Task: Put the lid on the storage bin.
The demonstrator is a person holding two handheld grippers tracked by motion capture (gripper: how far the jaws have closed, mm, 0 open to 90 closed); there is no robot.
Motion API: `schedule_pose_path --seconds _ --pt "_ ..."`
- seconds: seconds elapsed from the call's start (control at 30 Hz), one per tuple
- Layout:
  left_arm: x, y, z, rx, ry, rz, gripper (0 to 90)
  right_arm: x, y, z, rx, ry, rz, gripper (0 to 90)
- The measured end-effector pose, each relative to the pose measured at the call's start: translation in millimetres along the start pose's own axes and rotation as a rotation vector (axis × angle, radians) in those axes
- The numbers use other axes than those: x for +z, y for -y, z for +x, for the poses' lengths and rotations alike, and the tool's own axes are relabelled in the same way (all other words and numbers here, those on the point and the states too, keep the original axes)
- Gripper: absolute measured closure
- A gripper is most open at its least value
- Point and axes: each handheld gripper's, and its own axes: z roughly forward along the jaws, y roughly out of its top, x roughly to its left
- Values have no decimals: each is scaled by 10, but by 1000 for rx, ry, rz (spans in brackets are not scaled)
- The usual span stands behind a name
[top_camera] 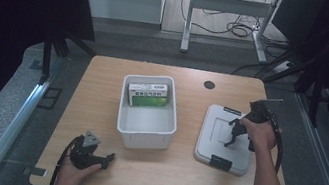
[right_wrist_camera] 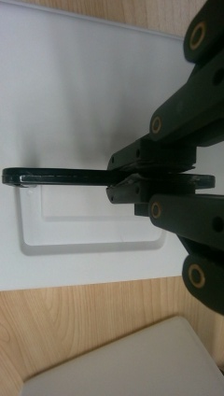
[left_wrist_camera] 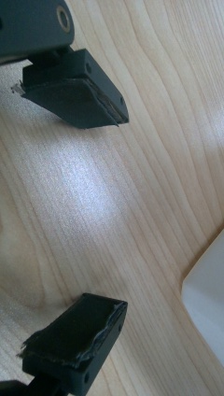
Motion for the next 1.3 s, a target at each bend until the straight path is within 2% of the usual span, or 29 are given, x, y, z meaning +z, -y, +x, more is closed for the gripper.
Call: schedule_pose_path --seconds 0.47,0.63,0.77,1.3 --pt "0 -1 0 1 0 0 102 -153 56 38 -22 -66 -23 852" --pt "0 -1 1 1 0 0 102 -258 79 31 -36 -72 -34 852" --pt "0 -1 1 1 0 0 102 -343 111 46 -51 -95 -45 852" --pt "0 0 -2 -2 0 0 102 -711 280 160 -114 -154 -93 852"
